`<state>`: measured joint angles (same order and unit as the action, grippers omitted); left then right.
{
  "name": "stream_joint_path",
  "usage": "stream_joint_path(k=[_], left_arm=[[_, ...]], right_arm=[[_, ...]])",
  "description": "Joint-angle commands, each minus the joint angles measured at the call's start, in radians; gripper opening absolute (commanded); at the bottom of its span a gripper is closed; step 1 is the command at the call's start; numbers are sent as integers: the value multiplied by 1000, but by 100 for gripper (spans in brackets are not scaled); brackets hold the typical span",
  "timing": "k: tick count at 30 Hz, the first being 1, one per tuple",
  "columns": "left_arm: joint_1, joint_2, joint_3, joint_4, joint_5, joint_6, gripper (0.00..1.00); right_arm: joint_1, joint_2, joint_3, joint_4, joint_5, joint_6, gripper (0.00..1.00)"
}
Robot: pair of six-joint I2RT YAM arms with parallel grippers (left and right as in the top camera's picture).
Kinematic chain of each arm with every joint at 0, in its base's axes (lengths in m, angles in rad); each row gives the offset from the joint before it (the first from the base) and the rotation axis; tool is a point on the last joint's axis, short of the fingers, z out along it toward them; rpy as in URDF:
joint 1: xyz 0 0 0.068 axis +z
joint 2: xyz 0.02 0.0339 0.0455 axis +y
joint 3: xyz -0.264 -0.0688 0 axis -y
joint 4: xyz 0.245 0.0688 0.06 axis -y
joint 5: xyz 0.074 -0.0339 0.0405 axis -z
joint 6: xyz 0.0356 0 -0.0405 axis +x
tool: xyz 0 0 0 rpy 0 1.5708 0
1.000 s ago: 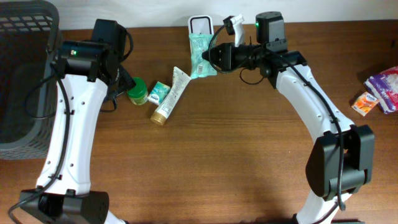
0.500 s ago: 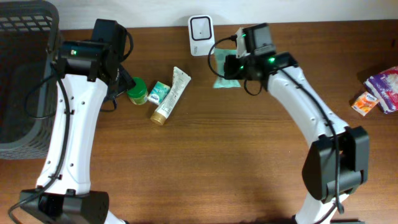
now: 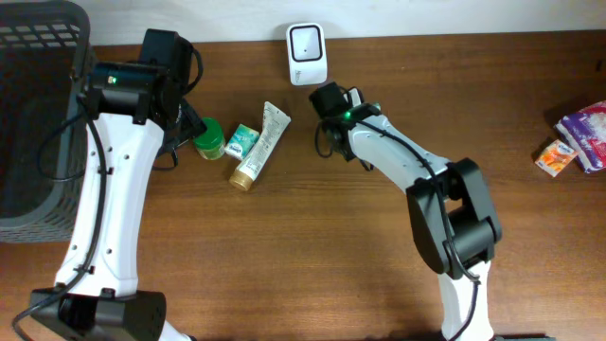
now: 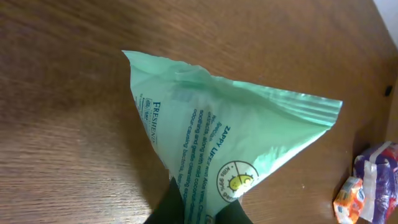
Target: Scan the item barcode
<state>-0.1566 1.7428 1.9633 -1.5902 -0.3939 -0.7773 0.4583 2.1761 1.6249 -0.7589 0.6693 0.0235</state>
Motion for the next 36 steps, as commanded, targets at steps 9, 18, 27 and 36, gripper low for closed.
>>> stream_joint_path(k=[9, 18, 27, 36], left_arm=[[3, -3, -1, -2, -11, 13, 99], [3, -3, -1, -1, -11, 13, 99], [3, -3, -1, -2, -11, 13, 99], [3, -3, -1, -1, -11, 13, 99]], right_arm=[[51, 20, -7, -72, -146, 90, 32], [204, 19, 185, -222, -151, 131, 43], [-40, 20, 322, -364, -571, 100, 46], [-217, 21, 320, -434, -863, -96, 43]])
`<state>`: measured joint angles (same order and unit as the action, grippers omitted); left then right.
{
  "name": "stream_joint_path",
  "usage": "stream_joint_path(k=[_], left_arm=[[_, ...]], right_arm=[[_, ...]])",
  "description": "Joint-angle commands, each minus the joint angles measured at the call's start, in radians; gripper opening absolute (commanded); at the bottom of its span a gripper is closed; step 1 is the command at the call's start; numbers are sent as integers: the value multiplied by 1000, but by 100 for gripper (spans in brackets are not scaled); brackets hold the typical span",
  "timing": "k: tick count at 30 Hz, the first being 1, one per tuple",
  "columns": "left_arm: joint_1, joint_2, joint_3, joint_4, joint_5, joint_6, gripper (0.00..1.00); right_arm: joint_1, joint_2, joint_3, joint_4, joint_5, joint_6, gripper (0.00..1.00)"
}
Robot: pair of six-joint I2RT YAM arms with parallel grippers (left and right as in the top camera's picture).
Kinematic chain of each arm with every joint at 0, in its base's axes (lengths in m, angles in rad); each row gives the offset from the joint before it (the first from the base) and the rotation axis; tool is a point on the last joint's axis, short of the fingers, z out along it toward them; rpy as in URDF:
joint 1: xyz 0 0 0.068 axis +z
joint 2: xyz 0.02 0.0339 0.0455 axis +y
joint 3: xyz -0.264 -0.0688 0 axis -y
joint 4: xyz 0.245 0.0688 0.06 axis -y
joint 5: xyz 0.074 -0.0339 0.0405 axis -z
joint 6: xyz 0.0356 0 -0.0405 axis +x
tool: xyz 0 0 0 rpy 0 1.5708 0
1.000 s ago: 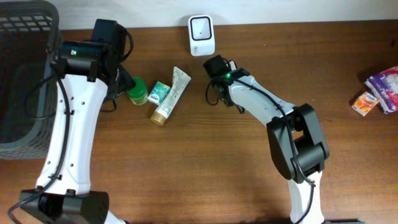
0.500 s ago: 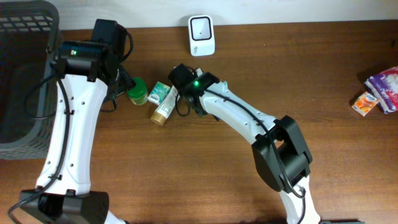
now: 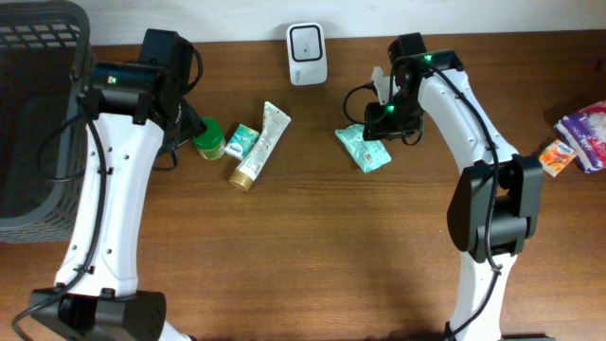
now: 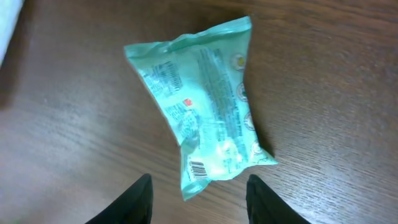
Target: Scan the item barcode
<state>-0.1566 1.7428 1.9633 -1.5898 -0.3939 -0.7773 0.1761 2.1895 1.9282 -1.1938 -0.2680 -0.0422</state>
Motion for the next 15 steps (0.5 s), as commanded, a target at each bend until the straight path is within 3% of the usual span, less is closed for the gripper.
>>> stream_joint_path(k=[1, 6, 15], left_arm=[[3, -3, -1, -2, -11, 13, 99], [3, -3, -1, -2, -11, 13, 99], [3, -3, -1, -2, -11, 13, 99]], right_arm=[[95, 8, 17, 6, 159, -28, 43], [262, 18, -55, 103, 615, 143, 48], [313, 28, -282, 372, 811, 159, 51]])
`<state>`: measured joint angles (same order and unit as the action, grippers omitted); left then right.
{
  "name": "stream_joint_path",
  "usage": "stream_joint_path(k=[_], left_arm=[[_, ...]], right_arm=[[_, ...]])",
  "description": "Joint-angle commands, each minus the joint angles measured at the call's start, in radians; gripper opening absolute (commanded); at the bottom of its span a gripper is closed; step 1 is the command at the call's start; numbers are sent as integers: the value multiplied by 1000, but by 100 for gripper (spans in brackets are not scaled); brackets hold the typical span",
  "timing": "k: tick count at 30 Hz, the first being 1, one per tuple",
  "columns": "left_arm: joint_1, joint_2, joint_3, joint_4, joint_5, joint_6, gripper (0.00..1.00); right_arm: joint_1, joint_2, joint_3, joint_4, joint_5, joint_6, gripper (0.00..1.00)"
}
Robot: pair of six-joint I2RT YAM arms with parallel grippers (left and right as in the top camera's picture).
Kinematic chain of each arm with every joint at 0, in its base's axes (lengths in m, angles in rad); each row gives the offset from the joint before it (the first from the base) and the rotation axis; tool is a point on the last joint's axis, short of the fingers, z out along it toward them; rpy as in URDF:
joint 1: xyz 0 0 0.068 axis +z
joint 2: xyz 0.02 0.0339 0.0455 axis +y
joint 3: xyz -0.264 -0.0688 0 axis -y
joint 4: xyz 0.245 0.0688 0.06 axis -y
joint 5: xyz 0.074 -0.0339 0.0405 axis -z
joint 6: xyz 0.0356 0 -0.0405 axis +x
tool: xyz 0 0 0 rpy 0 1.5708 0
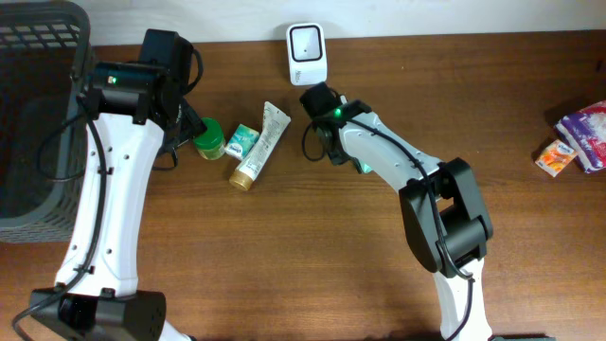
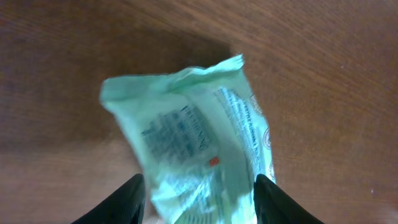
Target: Scan the item barcode
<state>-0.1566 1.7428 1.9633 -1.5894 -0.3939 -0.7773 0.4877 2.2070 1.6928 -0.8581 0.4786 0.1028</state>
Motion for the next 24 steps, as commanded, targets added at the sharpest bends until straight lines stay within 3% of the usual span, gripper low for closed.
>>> stream_joint_path(k=[1, 5, 7, 11, 13, 15, 17, 24], left_arm=[[3, -3, -1, -2, -11, 13, 99], [3, -3, -1, -2, -11, 13, 99], [3, -3, -1, -2, -11, 12, 99], [3, -3, -1, -2, -11, 13, 99], [3, -3, -1, -2, -11, 13, 99], [3, -3, -1, -2, -11, 12, 99], [3, -3, -1, -2, -11, 13, 99], [3, -3, -1, -2, -11, 13, 99]], right_arm=[[1, 10, -67, 55, 65, 14, 51], [3, 10, -151, 119, 49, 15, 50], [3, 10, -152, 116, 49, 15, 41], [-5, 10, -68, 65, -48, 15, 32], [-29, 10, 28, -4, -188, 15, 30], [-63, 10, 126, -83, -349, 14, 18], [-112, 10, 194, -144, -550, 14, 17], [-303, 10, 124, -147, -1181, 6, 17]])
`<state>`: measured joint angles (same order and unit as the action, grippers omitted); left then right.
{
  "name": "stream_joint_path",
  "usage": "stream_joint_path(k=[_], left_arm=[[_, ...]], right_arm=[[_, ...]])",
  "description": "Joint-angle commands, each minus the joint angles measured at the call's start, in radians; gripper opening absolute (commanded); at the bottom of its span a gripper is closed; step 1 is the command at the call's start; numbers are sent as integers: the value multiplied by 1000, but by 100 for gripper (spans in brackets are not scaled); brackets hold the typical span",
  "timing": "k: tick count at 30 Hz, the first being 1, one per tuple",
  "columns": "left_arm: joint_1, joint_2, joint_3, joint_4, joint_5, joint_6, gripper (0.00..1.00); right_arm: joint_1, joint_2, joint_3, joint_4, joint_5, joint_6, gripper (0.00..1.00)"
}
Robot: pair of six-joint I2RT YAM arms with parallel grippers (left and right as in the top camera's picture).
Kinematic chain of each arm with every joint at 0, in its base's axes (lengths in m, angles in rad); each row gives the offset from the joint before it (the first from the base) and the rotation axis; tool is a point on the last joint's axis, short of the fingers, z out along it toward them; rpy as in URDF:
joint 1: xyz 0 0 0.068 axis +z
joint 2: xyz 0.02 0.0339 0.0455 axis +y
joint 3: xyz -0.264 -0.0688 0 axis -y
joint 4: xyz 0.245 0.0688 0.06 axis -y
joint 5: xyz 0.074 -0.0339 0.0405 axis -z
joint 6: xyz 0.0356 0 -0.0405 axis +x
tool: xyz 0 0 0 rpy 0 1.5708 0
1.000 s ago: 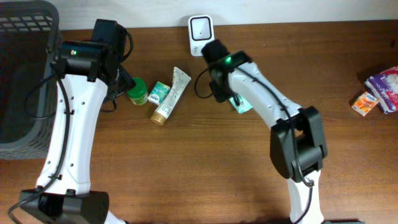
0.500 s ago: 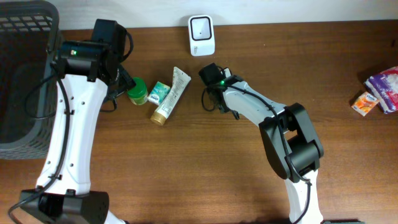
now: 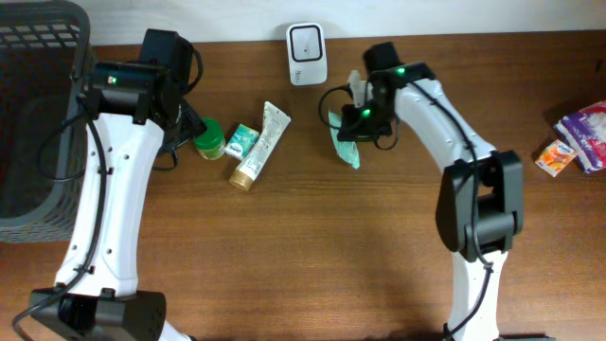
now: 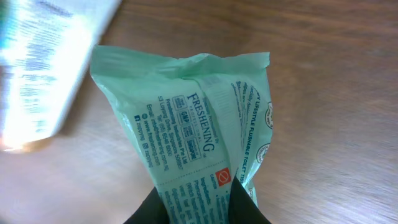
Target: Scan the item barcode
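A mint-green wipes packet (image 4: 186,124) with blue print is pinched at its lower end by my right gripper (image 4: 194,202), which is shut on it. Overhead, the packet (image 3: 345,142) hangs below the right gripper (image 3: 362,117), just right of and in front of the white barcode scanner (image 3: 307,54) at the table's back edge. No barcode shows on the side of the packet facing the wrist camera. My left gripper (image 3: 187,121) sits by a green jar; its jaws are hidden under the arm.
A green-lidded jar (image 3: 209,138), a small teal box (image 3: 242,142) and a white tube (image 3: 260,144) lie left of the scanner. A dark mesh basket (image 3: 38,114) fills the far left. Purple packets (image 3: 587,128) and an orange one (image 3: 556,156) lie at the right edge.
My right gripper was open with its fingers on either side of the packet; now it is shut on it. The wrist has moved from left of the packet to right of the scanner.
At first my right gripper was shut on the packet near the scanner. Then the packet lay flat on the table with the gripper open above it. Then the open fingers straddled it, and now they hold it again beside the scanner. The left arm has stayed put.
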<state>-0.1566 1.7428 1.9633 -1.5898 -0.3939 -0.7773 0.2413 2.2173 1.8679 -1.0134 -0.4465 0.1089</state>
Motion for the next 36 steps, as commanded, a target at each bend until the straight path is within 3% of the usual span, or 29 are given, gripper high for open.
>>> stream_joint_path(k=[1, 6, 7, 8, 9, 11, 16, 20, 27, 29, 34, 35, 36], left_arm=[[3, -3, -1, -2, -11, 13, 99], [3, -3, -1, -2, -11, 13, 99], [3, -3, -1, -2, -11, 13, 99], [3, -3, -1, -2, -11, 13, 99], [3, -3, -1, -2, -11, 13, 99], [3, -3, -1, -2, -11, 13, 99], [3, -3, -1, -2, -11, 13, 99], [3, -3, -1, -2, -11, 13, 99], [3, -3, -1, -2, -11, 13, 99], [3, -3, -1, -2, -11, 12, 99], [3, -3, -1, -2, -11, 13, 99], [3, -3, -1, -2, -11, 13, 99], [3, -3, -1, -2, -11, 13, 99]], right_arm=[[-77, 0, -90, 29, -298, 1, 17], [-220, 0, -266, 129, -450, 5, 18], [-257, 0, -277, 127, -420, 5, 23], [-291, 0, -277, 120, -340, 5, 40], [-316, 0, -274, 106, -311, 5, 50], [-356, -1, -241, 55, -305, 0, 51], [-378, -2, -32, -156, -159, -36, 51], [-291, -2, 51, -256, -32, -94, 51], [-42, 0, 37, -186, 456, -2, 50], [3, 0, 0, -132, 553, 70, 44], [21, 0, -109, -16, 552, 77, 43], [20, 0, -129, -2, 552, 77, 40], [20, 0, -143, 5, 552, 77, 28]])
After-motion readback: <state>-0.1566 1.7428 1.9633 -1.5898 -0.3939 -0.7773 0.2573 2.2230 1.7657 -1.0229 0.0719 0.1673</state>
